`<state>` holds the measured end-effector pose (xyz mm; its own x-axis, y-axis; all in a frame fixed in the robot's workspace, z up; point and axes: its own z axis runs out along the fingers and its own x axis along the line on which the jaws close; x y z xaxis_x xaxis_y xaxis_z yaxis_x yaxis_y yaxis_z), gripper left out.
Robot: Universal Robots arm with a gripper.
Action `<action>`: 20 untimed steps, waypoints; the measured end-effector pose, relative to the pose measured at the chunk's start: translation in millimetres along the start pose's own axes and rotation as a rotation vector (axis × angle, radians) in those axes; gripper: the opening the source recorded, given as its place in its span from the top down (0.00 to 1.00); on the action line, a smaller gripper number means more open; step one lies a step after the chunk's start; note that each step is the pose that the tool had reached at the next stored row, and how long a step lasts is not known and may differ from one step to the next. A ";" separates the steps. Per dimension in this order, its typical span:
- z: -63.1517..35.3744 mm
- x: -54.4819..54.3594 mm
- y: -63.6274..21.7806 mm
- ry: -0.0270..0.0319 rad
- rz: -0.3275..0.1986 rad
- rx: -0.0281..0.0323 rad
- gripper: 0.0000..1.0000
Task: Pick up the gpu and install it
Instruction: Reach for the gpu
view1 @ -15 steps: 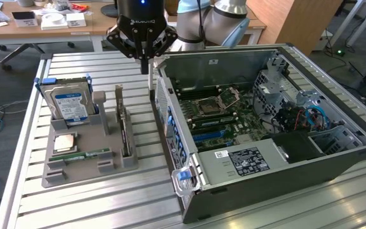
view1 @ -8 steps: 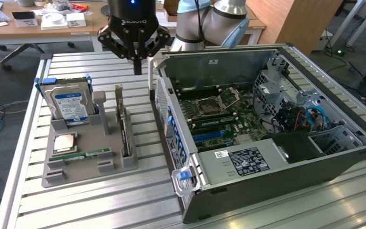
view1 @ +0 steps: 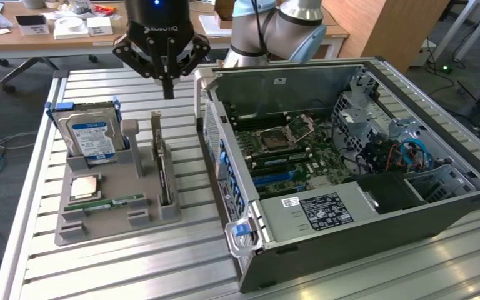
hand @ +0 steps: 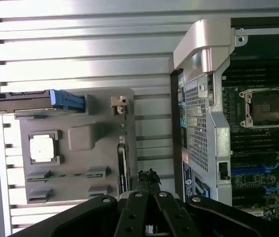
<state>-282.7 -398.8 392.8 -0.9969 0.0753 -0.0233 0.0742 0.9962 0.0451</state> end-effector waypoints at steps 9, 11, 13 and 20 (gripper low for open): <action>-0.2 16.6 -1.2 0.0000 0.000 0.0001 0.90; -0.2 19.5 -1.5 0.0000 0.000 0.0000 0.90; -0.3 22.2 -1.7 0.0001 0.000 0.0001 0.90; -0.3 27.3 -2.1 0.0000 0.000 0.0000 0.90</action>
<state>-310.1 -398.8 392.4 -0.9969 0.0753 -0.0233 0.0742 0.9962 0.0451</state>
